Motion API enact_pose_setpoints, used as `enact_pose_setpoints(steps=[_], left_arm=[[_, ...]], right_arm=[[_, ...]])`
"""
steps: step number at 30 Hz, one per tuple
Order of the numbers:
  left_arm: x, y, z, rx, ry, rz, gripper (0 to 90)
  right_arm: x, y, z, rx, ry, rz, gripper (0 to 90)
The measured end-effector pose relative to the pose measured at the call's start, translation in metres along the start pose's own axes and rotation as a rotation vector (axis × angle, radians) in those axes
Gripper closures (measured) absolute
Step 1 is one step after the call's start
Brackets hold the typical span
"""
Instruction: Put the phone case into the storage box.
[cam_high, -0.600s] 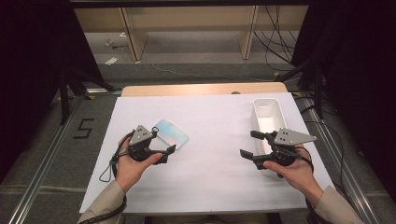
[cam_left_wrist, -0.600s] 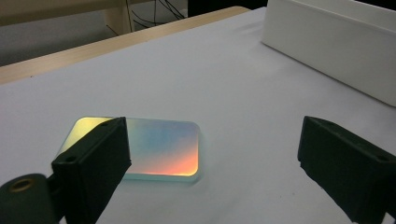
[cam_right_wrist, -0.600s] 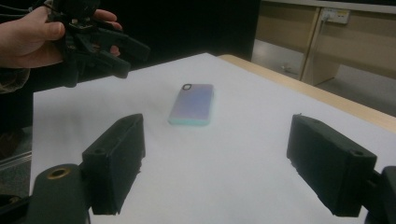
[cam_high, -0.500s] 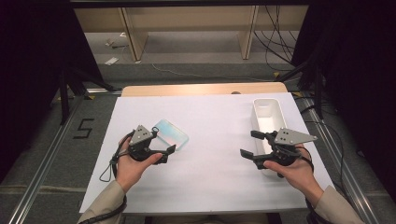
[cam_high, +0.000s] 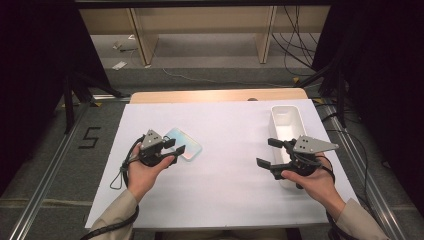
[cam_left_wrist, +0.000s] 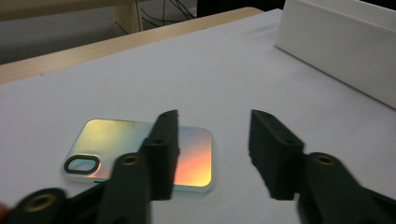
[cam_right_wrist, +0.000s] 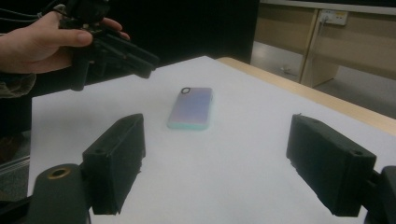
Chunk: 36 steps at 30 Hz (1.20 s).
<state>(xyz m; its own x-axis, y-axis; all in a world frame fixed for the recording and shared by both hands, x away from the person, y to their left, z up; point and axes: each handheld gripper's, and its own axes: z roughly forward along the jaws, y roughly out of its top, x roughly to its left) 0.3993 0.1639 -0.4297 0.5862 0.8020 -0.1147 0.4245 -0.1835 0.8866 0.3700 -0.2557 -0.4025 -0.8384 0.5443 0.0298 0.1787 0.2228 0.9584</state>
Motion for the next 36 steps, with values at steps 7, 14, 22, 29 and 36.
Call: enact_pose_setpoints(steps=[7, 14, 22, 29, 36], left_arm=[[-0.001, 0.006, 0.023, 0.076, 0.024, -0.012, 89.7], [-0.002, 0.014, 0.051, 0.142, 0.068, -0.006, 89.7], [-0.005, 0.019, 0.079, 0.207, 0.085, 0.006, 89.8], [-0.003, 0.016, 0.104, 0.261, 0.096, 0.012, 89.8], [-0.007, 0.014, 0.117, 0.284, 0.104, 0.023, 89.8]], right_arm=[[0.001, 0.001, 0.002, 0.002, 0.004, -0.005, 20.7], [0.001, 0.002, 0.002, 0.003, 0.003, -0.007, 20.8], [0.002, 0.002, 0.002, 0.007, 0.004, -0.013, 21.0], [0.002, 0.002, 0.002, 0.011, 0.004, -0.019, 21.0], [0.003, 0.001, 0.002, 0.014, 0.005, -0.018, 21.0]])
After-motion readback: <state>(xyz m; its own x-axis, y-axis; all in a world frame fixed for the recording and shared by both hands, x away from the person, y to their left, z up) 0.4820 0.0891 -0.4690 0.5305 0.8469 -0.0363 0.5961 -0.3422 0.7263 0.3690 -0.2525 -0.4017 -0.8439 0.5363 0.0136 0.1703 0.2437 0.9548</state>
